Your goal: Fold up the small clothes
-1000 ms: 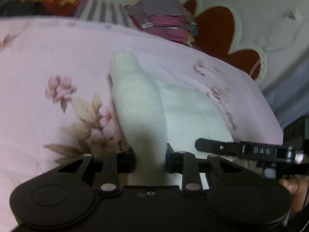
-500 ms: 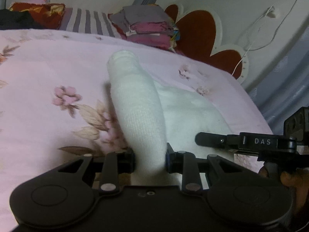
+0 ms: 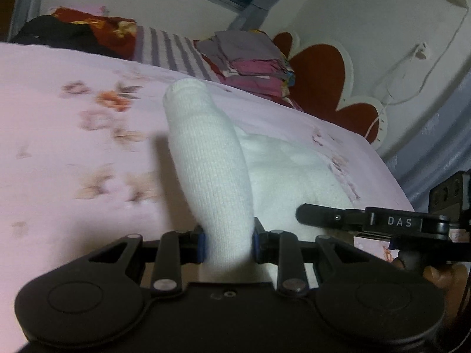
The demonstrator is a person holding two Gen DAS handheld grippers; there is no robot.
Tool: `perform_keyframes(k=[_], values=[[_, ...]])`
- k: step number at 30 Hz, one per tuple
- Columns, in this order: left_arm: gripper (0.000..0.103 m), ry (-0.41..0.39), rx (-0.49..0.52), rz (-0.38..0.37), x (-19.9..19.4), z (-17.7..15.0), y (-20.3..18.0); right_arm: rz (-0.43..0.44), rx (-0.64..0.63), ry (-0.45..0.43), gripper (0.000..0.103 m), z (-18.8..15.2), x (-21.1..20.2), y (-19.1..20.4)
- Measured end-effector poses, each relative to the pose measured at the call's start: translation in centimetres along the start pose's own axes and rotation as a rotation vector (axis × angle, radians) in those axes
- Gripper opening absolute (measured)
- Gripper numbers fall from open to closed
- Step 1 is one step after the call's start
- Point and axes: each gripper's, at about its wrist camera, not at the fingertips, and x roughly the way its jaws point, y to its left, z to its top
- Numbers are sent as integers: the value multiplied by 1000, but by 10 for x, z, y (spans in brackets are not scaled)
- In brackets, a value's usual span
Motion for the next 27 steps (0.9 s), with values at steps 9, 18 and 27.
perform_keyframes(k=[9, 18, 27], values=[[41, 51, -90, 38, -9, -18, 92, 16, 30, 107, 33, -28, 95, 25], [59, -77, -220, -67, -16, -4, 135, 28, 132, -28, 50, -10, 96, 0], [36, -235, -43, -85, 8, 18, 135, 64, 75, -31, 22, 31, 145, -10]])
